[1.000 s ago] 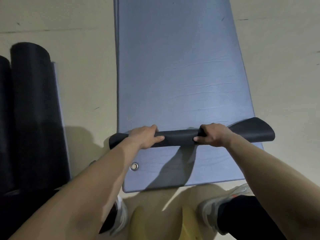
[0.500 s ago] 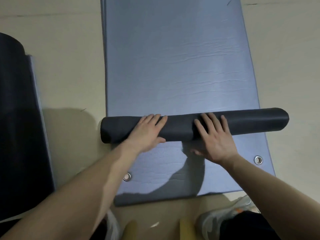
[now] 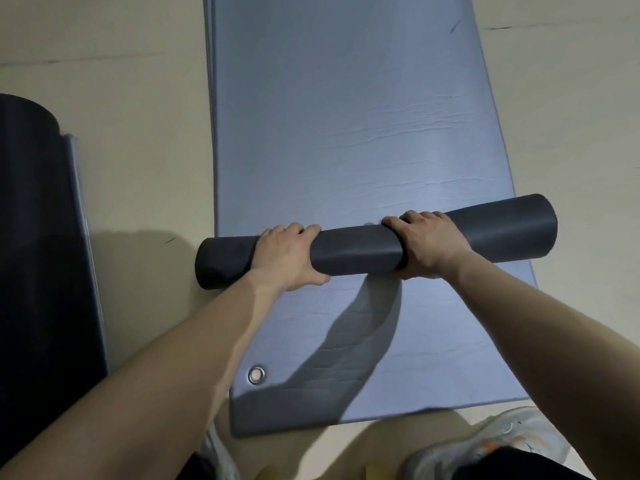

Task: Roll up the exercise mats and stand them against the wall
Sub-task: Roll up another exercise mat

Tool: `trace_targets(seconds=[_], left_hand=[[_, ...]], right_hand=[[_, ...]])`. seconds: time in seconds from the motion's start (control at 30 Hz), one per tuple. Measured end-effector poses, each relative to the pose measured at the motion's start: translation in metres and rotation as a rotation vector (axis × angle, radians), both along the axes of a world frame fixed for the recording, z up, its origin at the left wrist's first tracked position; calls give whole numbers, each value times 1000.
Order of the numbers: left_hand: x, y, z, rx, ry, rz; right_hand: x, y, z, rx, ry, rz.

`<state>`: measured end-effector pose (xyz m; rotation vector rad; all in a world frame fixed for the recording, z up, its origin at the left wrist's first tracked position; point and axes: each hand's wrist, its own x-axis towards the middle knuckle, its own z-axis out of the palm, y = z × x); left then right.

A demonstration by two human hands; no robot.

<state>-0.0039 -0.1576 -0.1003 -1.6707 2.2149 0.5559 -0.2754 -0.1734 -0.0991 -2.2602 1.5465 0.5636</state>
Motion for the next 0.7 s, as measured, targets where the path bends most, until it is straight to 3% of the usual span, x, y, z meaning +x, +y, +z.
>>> trace_targets(seconds=[0.27,0.33,0.43,0.5,0.57,0.67,0.7], left_hand=[[22,20,16,475,47,40],[24,17,15,533,88,61],[25,0,17,636,137,115],[24,-1,19,644,136,121],[27,16,21,411,108,125],[27,70,11,-304,184,91],[24,81,6,-394,189,62]], right_hand=[[25,46,20,340,-41,-77],[22,60,17,255,-38,-106],[18,99,12,-71,32,-111],[17,117,7,-128,68,-106],[18,108,3,-55,86,-109],[18,63,4,84,21,-132],[17,46,7,145,-1,-144]])
